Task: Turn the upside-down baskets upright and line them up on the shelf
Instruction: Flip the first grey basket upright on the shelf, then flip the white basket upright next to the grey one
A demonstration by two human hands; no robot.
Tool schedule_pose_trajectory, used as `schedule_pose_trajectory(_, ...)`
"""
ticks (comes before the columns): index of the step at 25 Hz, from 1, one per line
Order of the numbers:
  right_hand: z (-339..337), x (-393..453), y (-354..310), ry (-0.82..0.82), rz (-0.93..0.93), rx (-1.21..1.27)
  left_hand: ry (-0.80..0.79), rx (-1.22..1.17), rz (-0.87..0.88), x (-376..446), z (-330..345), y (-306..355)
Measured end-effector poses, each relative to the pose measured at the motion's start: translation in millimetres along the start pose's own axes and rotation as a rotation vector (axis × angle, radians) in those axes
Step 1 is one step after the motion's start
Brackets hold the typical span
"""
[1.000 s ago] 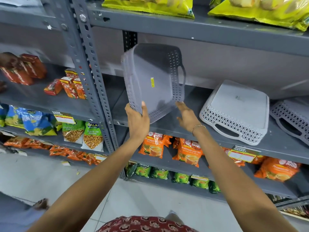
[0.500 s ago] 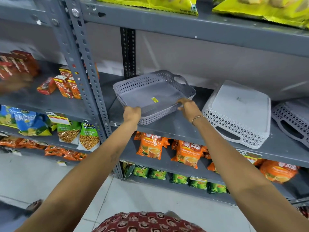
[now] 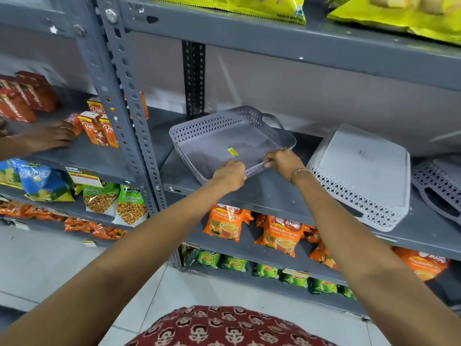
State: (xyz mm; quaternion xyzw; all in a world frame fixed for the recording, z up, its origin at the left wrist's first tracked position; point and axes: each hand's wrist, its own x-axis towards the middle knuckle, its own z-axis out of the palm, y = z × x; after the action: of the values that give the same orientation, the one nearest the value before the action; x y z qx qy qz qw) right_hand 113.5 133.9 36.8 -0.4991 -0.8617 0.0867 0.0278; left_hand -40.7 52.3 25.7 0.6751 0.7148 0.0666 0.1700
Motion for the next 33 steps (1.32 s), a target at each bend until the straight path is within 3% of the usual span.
schedule_pose_trajectory(4,3,-3,-10,-0.001,-0.035,-0.076,0.003,0.158,0.025,-1,-12,-14)
schedule_pose_trajectory(9,22,-16,-40,0.011,-0.135,0.013,-0.002,0.320,-0.051,-1,-26,-52)
schedule_pose_trajectory(14,36,-28,-65,0.056,-0.163,0.019,-0.016,0.298,-0.058,-7,-32,-74)
schedule_pose_trajectory(20,30,-35,-71,0.028,-0.115,0.087,-0.171,0.172,0.081,-16,-40,-84)
schedule_pose_trajectory(23,19,-47,-67,0.248,-0.105,0.224,-0.152,0.000,0.169,-23,-42,-62)
schedule_pose_trajectory(27,0,-72,-42,0.495,-0.022,0.420,0.087,-0.129,0.385,-28,-32,-5)
schedule_pose_trajectory(30,-12,-100,-6,0.644,0.138,0.556,0.268,-0.262,0.554,-32,-21,52)
schedule_pose_trajectory(33,-22,-139,45,0.864,0.377,0.732,0.303,-0.315,0.629,-25,-4,102)
